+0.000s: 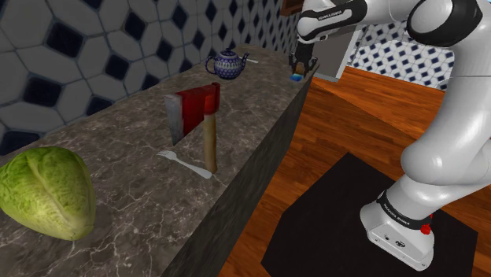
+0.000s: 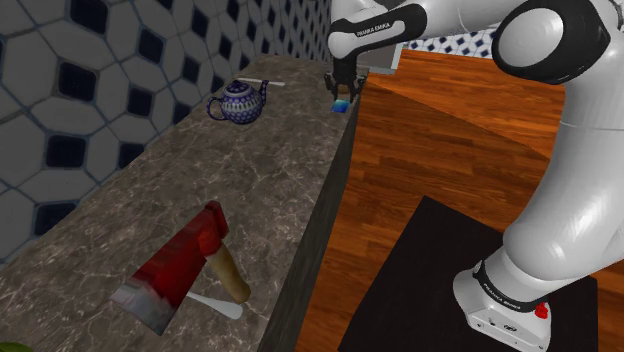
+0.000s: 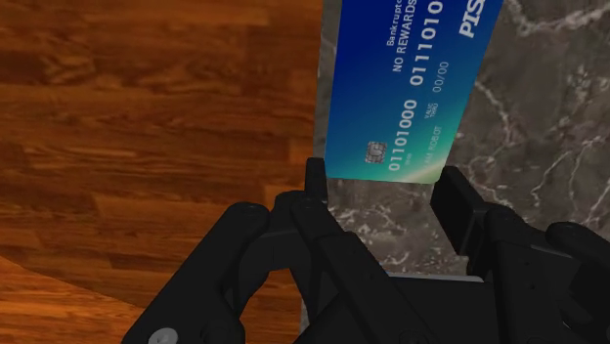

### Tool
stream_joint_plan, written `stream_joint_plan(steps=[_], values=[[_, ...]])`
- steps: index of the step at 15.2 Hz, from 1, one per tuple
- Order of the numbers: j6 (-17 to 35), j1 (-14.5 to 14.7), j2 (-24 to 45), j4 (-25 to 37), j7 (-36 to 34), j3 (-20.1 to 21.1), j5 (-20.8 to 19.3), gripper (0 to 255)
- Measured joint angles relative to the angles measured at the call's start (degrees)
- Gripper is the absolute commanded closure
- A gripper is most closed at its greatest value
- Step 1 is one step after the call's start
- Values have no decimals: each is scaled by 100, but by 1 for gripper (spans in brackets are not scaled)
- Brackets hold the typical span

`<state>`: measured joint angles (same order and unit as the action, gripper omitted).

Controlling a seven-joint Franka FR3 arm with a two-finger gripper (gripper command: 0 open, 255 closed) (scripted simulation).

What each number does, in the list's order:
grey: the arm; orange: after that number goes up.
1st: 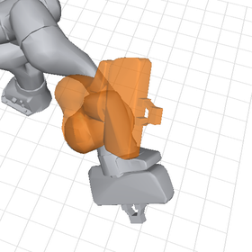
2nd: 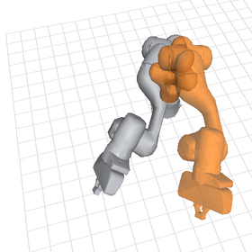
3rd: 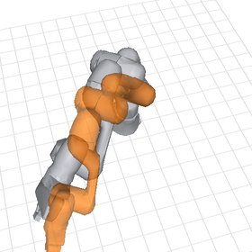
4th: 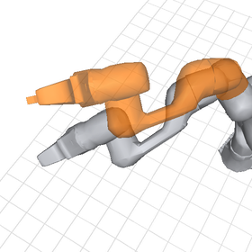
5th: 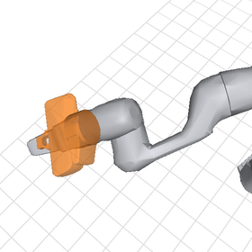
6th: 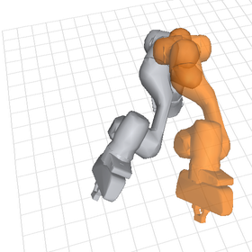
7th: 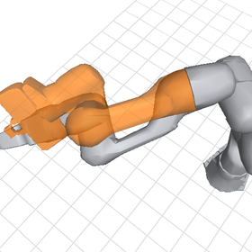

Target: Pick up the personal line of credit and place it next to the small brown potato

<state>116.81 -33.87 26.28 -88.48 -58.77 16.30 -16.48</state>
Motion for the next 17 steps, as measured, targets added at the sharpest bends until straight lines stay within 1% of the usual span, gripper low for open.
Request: stream_joint_plan(steps=[9,15,16,17], values=[[566,2,216,-367,-131,-60,-123,255],[626,5,244,-398,-147,-68,-139,255],[626,5,244,-398,-147,-68,-139,0],[626,5,244,-398,-147,-68,-139,0]])
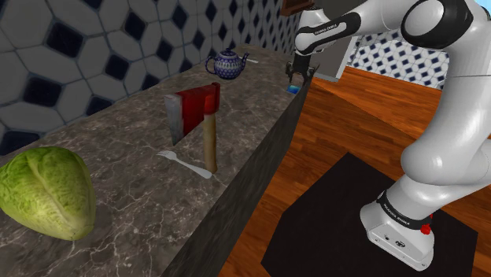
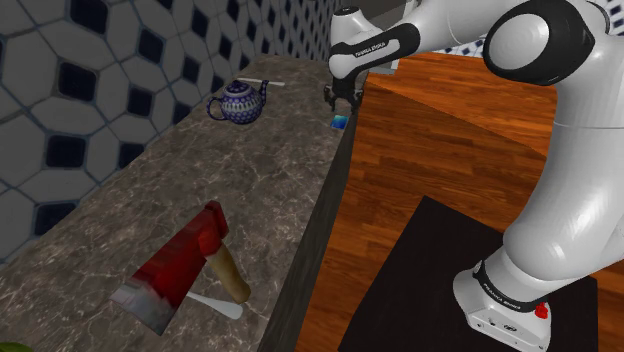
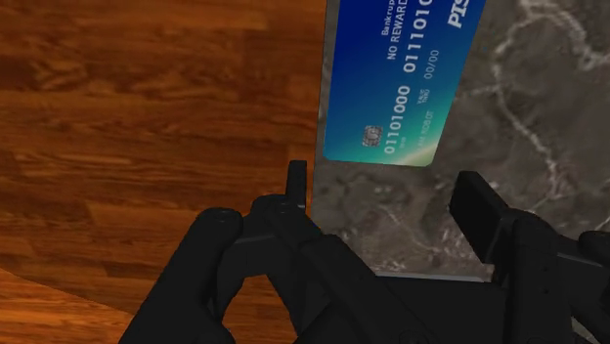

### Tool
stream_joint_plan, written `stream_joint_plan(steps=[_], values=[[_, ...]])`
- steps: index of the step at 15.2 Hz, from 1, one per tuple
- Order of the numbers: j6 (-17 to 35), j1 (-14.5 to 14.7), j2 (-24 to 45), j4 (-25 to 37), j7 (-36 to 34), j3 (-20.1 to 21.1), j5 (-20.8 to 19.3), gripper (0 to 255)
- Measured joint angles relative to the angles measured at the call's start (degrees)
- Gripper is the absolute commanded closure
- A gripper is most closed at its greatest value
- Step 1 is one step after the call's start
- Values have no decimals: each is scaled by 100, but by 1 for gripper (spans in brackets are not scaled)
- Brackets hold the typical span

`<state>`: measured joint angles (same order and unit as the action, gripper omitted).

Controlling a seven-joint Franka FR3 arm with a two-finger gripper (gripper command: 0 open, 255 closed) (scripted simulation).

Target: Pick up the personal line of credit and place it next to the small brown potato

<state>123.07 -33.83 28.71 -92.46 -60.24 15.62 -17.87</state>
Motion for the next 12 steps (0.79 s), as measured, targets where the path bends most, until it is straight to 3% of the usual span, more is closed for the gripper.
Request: stream_joint_plan(steps=[5,12], values=[[0,0,0,0,0,0,0,0],[-531,8,-318,229,86,82,137,0]])
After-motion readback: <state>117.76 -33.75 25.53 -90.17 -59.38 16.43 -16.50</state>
